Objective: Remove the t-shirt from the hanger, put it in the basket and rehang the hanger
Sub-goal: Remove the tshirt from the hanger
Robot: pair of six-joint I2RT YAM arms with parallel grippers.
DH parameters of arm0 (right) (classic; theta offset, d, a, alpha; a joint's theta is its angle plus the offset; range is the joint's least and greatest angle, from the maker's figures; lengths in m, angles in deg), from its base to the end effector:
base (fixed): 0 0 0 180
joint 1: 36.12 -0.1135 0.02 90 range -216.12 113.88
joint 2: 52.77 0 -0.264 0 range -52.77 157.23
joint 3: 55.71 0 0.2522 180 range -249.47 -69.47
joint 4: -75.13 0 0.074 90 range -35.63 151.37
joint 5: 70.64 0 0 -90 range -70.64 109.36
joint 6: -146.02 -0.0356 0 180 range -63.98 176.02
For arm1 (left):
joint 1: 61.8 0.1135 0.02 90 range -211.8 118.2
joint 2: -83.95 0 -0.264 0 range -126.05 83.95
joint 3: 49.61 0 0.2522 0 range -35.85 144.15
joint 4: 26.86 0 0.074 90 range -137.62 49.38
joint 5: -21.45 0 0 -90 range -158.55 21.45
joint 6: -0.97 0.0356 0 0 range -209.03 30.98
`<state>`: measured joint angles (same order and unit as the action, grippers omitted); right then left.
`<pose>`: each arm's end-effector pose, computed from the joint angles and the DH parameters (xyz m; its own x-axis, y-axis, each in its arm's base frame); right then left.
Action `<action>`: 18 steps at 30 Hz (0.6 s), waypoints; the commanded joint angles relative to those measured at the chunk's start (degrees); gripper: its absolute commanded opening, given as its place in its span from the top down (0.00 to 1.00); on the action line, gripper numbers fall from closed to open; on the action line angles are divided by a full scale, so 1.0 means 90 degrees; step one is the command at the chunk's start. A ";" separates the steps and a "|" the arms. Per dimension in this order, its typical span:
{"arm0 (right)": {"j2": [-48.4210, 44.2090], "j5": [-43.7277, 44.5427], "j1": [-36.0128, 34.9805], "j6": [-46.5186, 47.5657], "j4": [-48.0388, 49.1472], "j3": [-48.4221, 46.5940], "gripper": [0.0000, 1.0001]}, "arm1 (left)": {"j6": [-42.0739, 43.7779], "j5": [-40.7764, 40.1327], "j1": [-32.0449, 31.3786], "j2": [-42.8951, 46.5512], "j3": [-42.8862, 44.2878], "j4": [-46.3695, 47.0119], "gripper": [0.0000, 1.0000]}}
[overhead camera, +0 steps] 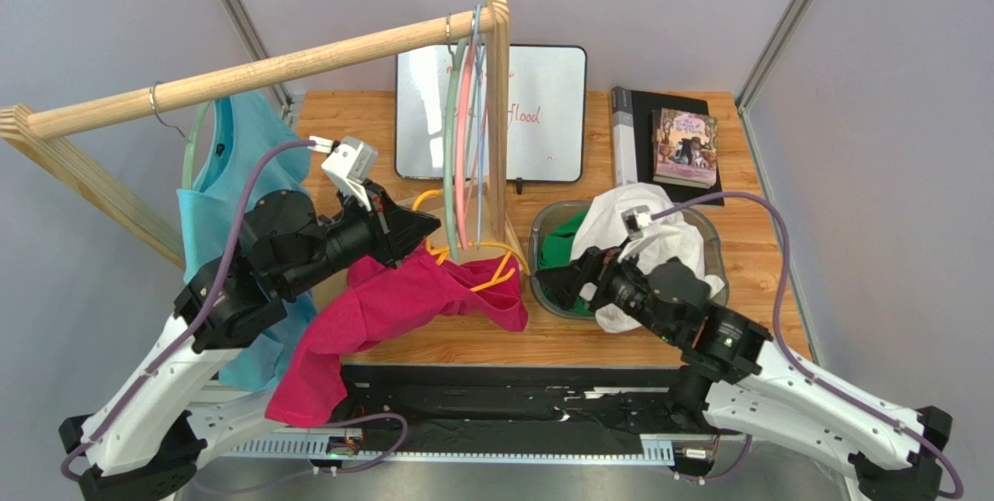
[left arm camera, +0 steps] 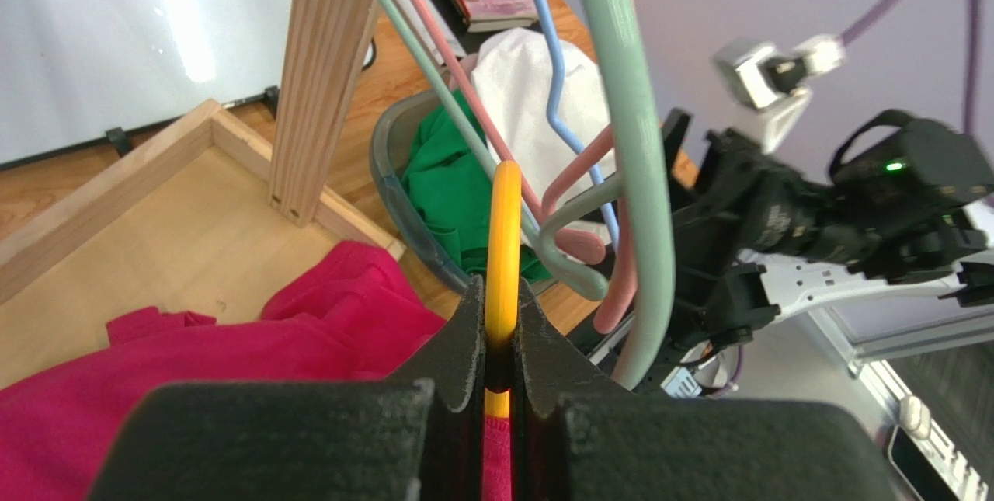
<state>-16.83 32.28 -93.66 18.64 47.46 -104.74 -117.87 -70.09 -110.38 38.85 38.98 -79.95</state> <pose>0.0910 0.1283 0.2982 -0.5361 0.2597 -0.8032 -0.4792 0.6897 0.5428 0.0832 -0.0929 0.4558 -0.4498 -0.2190 -0.8659 0.5881 0.6570 -0.4717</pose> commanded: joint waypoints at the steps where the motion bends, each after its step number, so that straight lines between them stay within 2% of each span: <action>1: -0.0439 -0.0536 0.0036 0.1220 0.0460 0.0061 0.00 | -0.0096 0.0122 0.0007 0.0216 0.0114 0.0248 1.00; 3: -0.0352 -0.1111 0.0045 0.1526 0.0842 -0.0036 0.00 | -0.0096 0.0296 0.0007 0.0217 0.0094 0.0298 1.00; 11: 0.1033 -0.2527 0.0201 0.2785 0.1487 -0.0827 0.00 | -0.0106 0.0805 0.0007 0.0168 0.0231 0.0190 1.00; 18: 0.1971 -0.4687 0.0875 0.2923 0.2347 -0.1091 0.04 | -0.0165 0.0875 0.0007 0.0275 0.0260 0.0161 1.00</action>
<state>-2.19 3.54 -87.41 41.59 61.56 -111.01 -118.19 -63.60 -110.38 40.47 38.96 -80.43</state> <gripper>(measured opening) 0.979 0.038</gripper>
